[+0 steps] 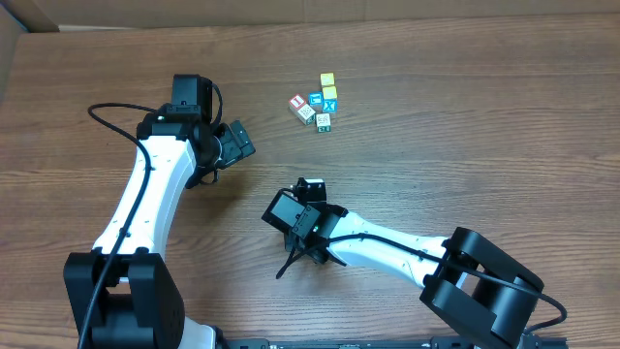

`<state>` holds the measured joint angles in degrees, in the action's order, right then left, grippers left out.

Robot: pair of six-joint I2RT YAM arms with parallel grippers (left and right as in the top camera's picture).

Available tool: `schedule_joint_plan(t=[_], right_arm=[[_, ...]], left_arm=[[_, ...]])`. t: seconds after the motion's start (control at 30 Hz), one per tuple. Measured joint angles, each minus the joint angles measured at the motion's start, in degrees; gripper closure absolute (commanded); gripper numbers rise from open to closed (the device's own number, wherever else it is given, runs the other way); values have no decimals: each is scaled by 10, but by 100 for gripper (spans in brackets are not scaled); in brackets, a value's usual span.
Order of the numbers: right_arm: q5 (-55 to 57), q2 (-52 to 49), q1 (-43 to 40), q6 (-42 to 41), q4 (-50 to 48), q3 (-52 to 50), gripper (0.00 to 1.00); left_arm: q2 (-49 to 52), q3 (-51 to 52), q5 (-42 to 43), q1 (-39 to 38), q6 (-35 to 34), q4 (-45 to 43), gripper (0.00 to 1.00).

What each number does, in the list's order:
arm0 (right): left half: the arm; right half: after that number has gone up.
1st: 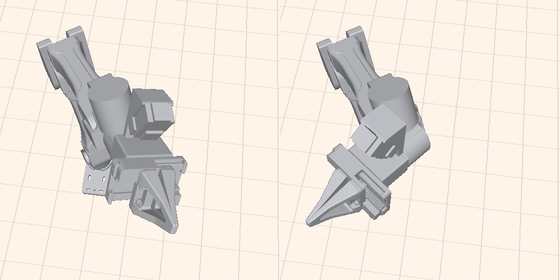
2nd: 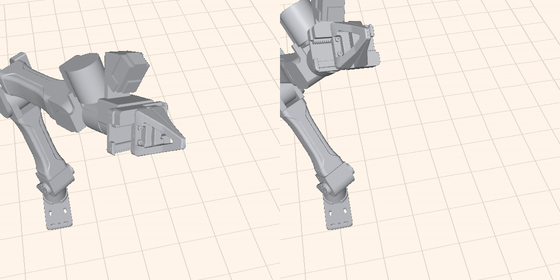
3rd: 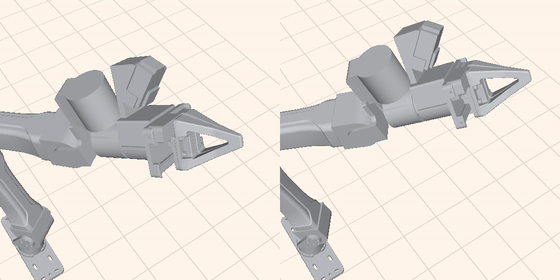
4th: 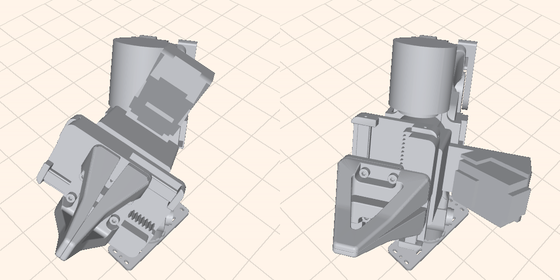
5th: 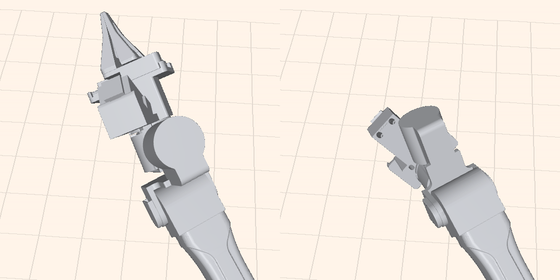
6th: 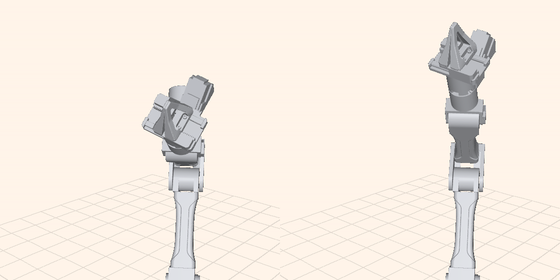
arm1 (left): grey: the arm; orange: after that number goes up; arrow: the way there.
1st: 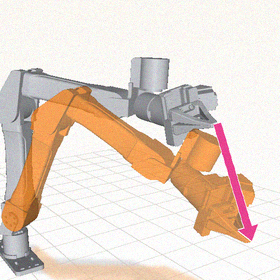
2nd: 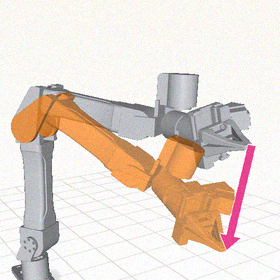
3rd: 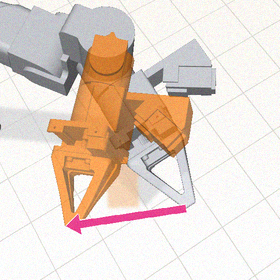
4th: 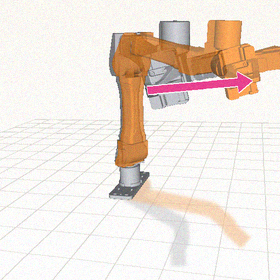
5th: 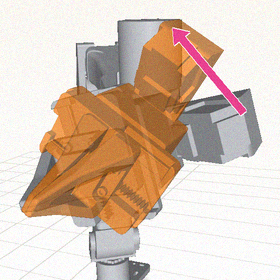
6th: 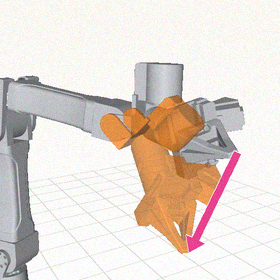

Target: Flip 4 blocks

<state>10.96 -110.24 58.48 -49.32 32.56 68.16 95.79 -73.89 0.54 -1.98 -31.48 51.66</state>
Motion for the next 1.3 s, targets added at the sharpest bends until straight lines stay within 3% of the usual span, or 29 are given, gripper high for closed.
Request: schedule_joint_plan(t=[0.13,0.23,0.33,0.47,0.83,1.03,1.3], right_arm=[[0,0,0,0,5,5,88],[0,1,0,16,13,26,79],[-9,2,-5,57,35,78,44],[-40,7,-42,138,80,174,26],[-52,12,-201,228,26,207,19],[-52,-49,-248,235,-43,207,26],[-56,-130,-253,239,-124,206,32]], left_arm=[[0,0,0,0,0,0,0],[0,0,0,0,0,0,0],[0,0,0,0,0,0,0],[0,0,0,0,0,0,1],[0,0,0,0,0,0,0],[0,0,0,0,0,0,0],[0,0,0,0,0,0,0]])
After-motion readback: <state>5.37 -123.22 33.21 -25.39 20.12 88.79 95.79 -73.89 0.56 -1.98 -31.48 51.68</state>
